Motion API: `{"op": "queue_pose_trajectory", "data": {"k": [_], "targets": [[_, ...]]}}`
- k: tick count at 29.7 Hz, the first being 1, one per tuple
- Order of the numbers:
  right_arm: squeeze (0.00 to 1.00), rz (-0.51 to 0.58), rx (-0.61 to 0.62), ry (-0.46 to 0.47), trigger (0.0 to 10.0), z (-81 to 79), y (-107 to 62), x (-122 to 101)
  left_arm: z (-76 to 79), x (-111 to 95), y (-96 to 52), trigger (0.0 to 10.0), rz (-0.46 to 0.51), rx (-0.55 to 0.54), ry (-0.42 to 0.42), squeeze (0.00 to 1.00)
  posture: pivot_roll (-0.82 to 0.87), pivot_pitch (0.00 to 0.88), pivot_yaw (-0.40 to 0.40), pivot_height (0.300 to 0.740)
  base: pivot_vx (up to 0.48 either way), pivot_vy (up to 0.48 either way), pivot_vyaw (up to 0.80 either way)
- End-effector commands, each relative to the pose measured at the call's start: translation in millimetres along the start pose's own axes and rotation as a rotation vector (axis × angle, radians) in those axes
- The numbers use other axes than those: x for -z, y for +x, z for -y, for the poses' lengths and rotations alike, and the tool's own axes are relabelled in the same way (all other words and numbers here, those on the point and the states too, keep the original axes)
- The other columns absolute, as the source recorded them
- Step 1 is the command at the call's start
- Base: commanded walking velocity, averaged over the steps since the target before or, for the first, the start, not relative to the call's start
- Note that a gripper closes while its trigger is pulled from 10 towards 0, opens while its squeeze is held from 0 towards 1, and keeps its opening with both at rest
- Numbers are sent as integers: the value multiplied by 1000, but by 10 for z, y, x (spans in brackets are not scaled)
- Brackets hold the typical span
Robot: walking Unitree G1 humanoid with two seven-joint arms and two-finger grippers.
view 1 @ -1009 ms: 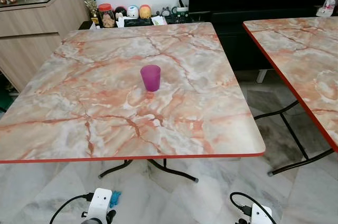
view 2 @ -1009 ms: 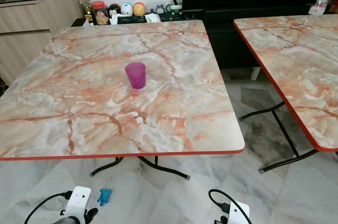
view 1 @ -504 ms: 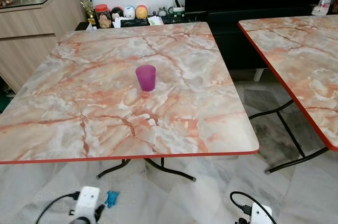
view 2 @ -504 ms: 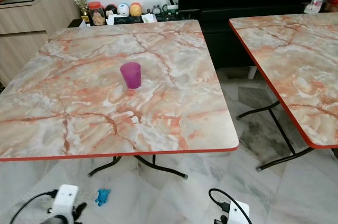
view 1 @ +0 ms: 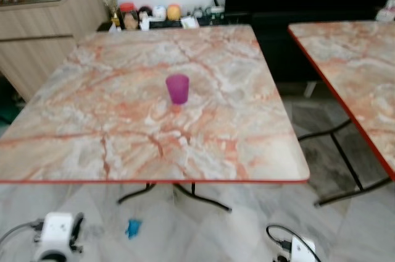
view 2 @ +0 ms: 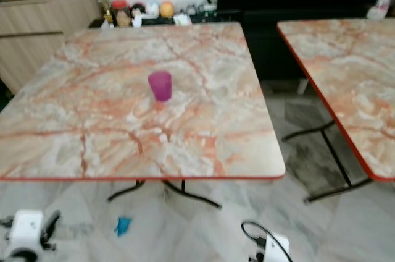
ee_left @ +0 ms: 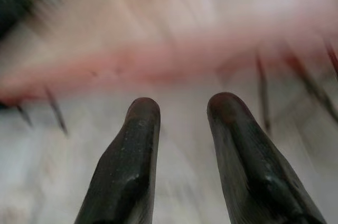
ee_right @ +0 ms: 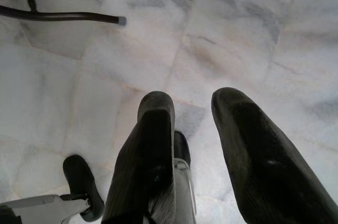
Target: Setting the table
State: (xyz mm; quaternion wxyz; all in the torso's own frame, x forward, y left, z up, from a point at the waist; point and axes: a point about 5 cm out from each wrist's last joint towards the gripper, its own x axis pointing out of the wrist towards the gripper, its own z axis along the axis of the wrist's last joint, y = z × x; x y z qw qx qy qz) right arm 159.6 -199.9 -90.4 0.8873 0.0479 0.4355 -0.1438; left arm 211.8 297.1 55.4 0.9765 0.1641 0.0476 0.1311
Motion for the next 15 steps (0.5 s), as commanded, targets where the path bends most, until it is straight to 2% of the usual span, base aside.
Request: {"op": "queue_pose_trajectory", "data": {"k": [1, 3, 4, 5, 6, 7, 8, 11, 12, 13, 14, 15], "targets": [[0, -11, -2, -2, 10000, -11, -5, 26, -52, -304, 116, 10000, 103, -69, -13, 0, 80, 0, 49, 740, 0, 0, 0], [0, -12, -3, -11, 10000, -14, -5, 27, -2, -613, 239, 10000, 223, -83, 0, 0, 78, 0, 48, 740, 0, 0, 0], [0, -12, -3, -11, 10000, -14, -5, 27, -2, -613, 239, 10000, 223, -83, 0, 0, 78, 0, 48, 740, 0, 0, 0], [0, -14, -4, -16, 10000, -16, -6, 32, 63, -814, 306, 10000, 306, -65, 22, 0, 72, 0, 48, 740, 0, 0, 0], [0, -16, -4, -17, 10000, -18, -7, 35, 89, -891, 328, 10000, 340, -57, 29, 0, 72, 0, 48, 740, 0, 0, 0], [0, -16, -5, -17, 10000, -19, -7, 35, 155, -1007, 383, 10000, 378, -39, 10, 0, 66, 0, 49, 740, 0, 0, 0], [0, -16, -3, -17, 10000, -21, -8, 39, 290, -1208, 476, 10000, 434, -7, -42, 0, 62, 0, 52, 740, 0, 0, 0], [0, -16, -3, -16, 10000, -22, -10, 43, 425, -1327, 540, 10000, 456, 30, -98, 0, 64, 0, 51, 740, 0, 0, 0], [0, -20, 0, -16, 10000, -22, -10, 48, 747, -1434, 571, 10000, 479, 195, -118, 0, 67, 0, 47, 740, 0, 0, 0], [0, -20, 0, -16, 10000, -22, -10, 48, 747, -1434, 571, 10000, 479, 195, -118, 0, 67, 0, 47, 740, 0, 0, 0], [0, -21, -1, -17, 10000, -29, -11, 51, 1047, -1497, 582, 10000, 468, 345, -181, 0, 59, 0, 46, 740, 0, 0, 0], [0, -21, -1, -17, 10000, -29, -11, 51, 1047, -1497, 582, 10000, 468, 345, -181, 0, 59, 0, 46, 740, 0, 0, 0]]}}
